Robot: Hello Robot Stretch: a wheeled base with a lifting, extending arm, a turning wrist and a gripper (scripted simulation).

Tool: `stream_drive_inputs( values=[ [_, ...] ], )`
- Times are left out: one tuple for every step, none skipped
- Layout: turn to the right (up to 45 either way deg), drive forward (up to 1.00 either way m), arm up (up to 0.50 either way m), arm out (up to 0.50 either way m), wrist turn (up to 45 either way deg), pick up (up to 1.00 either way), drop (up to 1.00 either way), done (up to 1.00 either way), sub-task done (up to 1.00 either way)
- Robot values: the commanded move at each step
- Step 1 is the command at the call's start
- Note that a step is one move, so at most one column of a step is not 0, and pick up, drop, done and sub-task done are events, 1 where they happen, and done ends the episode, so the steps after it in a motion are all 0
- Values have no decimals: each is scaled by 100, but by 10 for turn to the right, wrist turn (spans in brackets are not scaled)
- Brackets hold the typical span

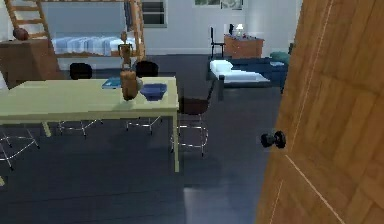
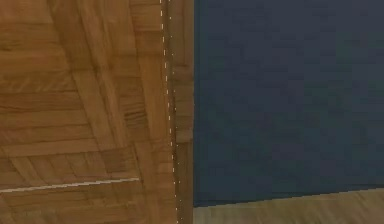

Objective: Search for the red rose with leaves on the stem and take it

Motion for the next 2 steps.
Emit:
stream_drive_inputs(
  values=[
    [0, 55, 0, 0, 0, 0, 0, 0, 0],
    [120, 0, 0, 0, 0, 0, 0, 0, 0]
  ],
)
